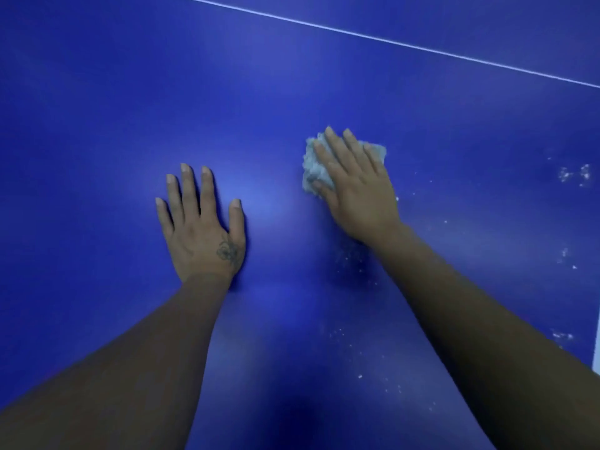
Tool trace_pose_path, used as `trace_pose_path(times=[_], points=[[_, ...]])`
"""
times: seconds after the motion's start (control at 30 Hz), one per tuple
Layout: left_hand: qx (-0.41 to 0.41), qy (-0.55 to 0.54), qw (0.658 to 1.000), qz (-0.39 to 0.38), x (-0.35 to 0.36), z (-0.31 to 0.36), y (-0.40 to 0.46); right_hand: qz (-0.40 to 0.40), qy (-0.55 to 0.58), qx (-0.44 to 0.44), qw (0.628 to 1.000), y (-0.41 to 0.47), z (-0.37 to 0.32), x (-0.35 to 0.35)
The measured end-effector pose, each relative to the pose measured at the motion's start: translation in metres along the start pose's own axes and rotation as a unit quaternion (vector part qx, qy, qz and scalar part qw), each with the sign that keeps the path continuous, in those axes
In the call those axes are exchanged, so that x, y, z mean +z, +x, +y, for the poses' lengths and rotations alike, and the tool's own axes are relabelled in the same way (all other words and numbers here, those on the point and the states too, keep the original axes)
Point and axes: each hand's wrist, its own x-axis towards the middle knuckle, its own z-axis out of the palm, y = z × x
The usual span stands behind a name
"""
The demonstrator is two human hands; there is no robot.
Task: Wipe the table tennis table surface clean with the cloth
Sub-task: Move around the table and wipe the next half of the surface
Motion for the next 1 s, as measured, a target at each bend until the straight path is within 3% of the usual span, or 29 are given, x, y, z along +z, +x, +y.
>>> trace_pose_path(times=[0.1, 0.27, 0.43, 0.63, 0.8, 1.0], points=[[0.024, -0.005, 1.000, -0.002, 0.000, 0.000, 0.000, -0.030, 0.008, 0.047, 0.998, 0.018, 0.004, -0.005], [0.084, -0.029, 0.996, 0.000, 0.003, 0.026, -0.011, -0.038, -0.003, -0.091, 0.995, -0.025, -0.029, -0.005], [0.073, -0.016, 0.997, 0.021, 0.008, 0.027, -0.012, -0.037, -0.010, -0.110, 0.993, 0.026, 0.007, 0.000], [0.066, -0.012, 0.998, 0.007, 0.006, 0.032, -0.012, -0.058, 0.006, 0.018, 0.998, 0.096, 0.093, -0.018], [0.062, -0.014, 0.998, -0.007, 0.004, 0.032, -0.012, -0.018, 0.004, 0.107, 0.994, 0.028, 0.100, -0.026], [0.064, -0.018, 0.998, -0.003, 0.002, 0.033, -0.012, -0.050, 0.023, 0.031, 0.998, -0.095, 0.016, -0.022]])
